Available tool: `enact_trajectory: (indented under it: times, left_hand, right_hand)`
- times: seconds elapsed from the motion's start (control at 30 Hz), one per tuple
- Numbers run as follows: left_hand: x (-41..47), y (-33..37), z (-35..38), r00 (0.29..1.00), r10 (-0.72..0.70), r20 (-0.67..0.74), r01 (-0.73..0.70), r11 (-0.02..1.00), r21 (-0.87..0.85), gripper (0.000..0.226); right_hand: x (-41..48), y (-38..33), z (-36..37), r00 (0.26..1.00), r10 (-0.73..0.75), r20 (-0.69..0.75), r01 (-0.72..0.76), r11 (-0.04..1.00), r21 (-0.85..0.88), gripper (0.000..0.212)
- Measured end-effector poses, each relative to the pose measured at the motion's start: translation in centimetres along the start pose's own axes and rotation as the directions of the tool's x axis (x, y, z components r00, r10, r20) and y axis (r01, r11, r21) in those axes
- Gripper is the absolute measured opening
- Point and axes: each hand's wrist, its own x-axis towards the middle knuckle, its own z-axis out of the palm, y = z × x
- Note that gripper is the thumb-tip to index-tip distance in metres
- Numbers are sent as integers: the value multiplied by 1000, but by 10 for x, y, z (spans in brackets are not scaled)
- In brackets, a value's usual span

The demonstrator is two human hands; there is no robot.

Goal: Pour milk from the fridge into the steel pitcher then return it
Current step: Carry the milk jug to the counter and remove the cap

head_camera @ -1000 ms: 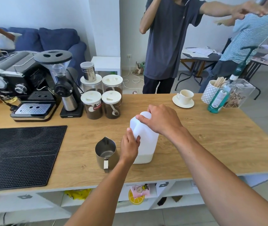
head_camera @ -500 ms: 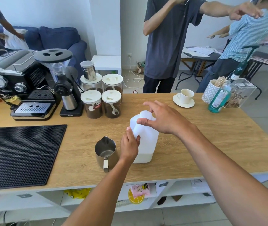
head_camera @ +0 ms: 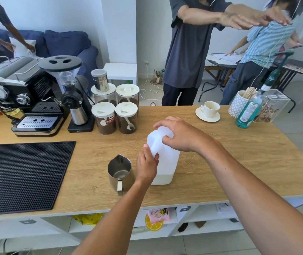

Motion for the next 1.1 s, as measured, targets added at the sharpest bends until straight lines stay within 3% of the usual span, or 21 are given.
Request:
enact_trajectory:
  times: [0.07, 0.2, 0.27, 0.33, 0.4, 0.53, 0.67, 0.8, 1.1]
  left_hand:
    - [0, 0, 0, 1000, 0, -1, 0, 1000, -3, 52]
    - [-1, 0, 0, 999, 38, 18, -38, 999, -8, 53]
    - [0, 0, 0, 999, 40, 21, -40, 999, -20, 54]
    - [1, -1, 0, 999, 40, 19, -39, 999, -30, 54]
    - [2, -2, 0, 999, 37, 14, -37, 999, -24, 54]
    - [4, -5, 0, 1000, 15, 8, -16, 1000, 3, 51]
    - [2, -2, 1, 998, 58, 7, -58, 998, 0, 53]
    - [1, -1, 0, 997, 79, 13, -79, 997, 6, 56]
    - [5, -7, 1, 1000, 14, -13, -14, 1000, 17, 57]
  right_hand:
    - [0, -1, 0, 1000, -3, 19, 2, 999, 34, 48]
    - [4, 3, 2, 999, 1, -53, -4, 998, -68, 43]
    - [3, 4, -3, 996, -50, -80, 55, 997, 62, 36]
    - [1, 6, -12, 984, -32, -175, 89, 942, 324, 31]
    - [-1, 14, -14, 945, 53, -322, 126, 852, 509, 27]
    - [-5, 53, 24, 830, 311, -462, 32, 802, 597, 33]
    - [-27, 93, 90, 775, 546, -317, -211, 698, 684, 44]
    - [-52, 110, 146, 772, 617, -148, -375, 633, 677, 46]
    - [-75, 120, 194, 758, 643, -108, -445, 632, 635, 39]
